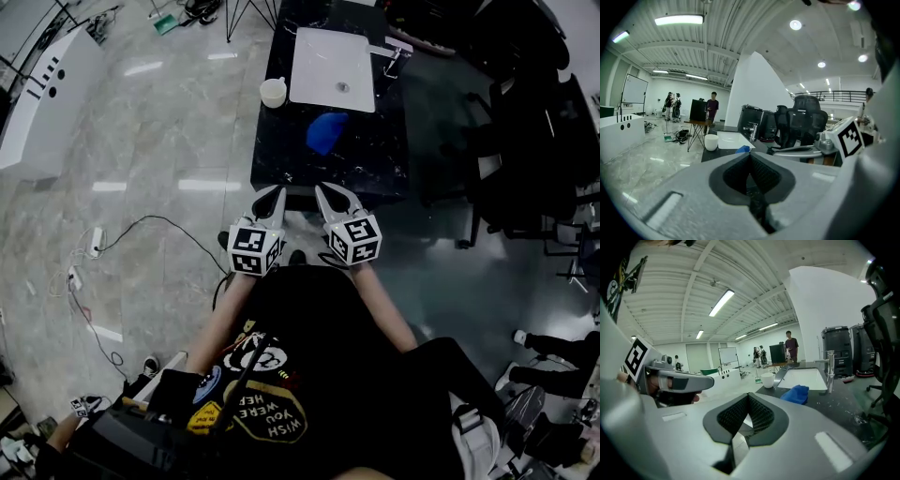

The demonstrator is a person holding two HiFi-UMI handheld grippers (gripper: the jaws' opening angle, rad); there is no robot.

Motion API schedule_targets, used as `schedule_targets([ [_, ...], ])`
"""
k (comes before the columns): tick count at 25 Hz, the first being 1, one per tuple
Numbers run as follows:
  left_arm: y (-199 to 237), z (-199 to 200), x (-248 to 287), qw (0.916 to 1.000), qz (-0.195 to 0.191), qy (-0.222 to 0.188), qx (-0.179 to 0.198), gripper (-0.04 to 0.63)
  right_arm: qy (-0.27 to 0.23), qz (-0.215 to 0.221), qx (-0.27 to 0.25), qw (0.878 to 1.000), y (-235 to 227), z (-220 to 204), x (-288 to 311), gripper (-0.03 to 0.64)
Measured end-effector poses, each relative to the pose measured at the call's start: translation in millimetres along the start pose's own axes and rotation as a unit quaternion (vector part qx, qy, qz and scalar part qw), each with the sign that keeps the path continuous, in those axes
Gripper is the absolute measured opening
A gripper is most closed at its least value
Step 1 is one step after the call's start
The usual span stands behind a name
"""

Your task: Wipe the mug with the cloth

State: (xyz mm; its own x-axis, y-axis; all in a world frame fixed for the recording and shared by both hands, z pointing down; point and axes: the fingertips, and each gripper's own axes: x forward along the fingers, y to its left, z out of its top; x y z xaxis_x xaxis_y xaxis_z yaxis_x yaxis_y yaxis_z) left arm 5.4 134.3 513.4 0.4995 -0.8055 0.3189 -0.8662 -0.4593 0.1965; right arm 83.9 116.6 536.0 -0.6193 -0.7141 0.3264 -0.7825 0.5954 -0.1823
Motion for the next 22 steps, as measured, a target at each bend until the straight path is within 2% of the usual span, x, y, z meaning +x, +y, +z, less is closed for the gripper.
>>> schedule_targets([
  [5, 0.3, -8.9, -12.0, 0.9999, 0.007, 0.01, -0.001, 0.002, -0.003, 0.005, 0.033, 0.999, 3.6, -12.0, 2.0, 0.003],
  [11, 14.9, -10.5, -2.1, 0.9996, 0.014, 0.014, -0.018, 0.002, -0.005, -0.001, 0.036, 0.999, -0.1, -11.8, 0.7, 0.003],
  [16, 17.5, -5.7, 14.1, 0.9998, -0.007, 0.018, 0.0, 0.002, 0.004, -0.027, 0.061, 0.998, -17.3, -19.1, 0.4, 0.003],
  [22, 45.6, 21.0, 45.8, 0.9993, -0.024, 0.015, -0.024, 0.002, 0.018, -0.033, 0.053, 0.998, -29.1, 5.1, 25.8, 0.003],
])
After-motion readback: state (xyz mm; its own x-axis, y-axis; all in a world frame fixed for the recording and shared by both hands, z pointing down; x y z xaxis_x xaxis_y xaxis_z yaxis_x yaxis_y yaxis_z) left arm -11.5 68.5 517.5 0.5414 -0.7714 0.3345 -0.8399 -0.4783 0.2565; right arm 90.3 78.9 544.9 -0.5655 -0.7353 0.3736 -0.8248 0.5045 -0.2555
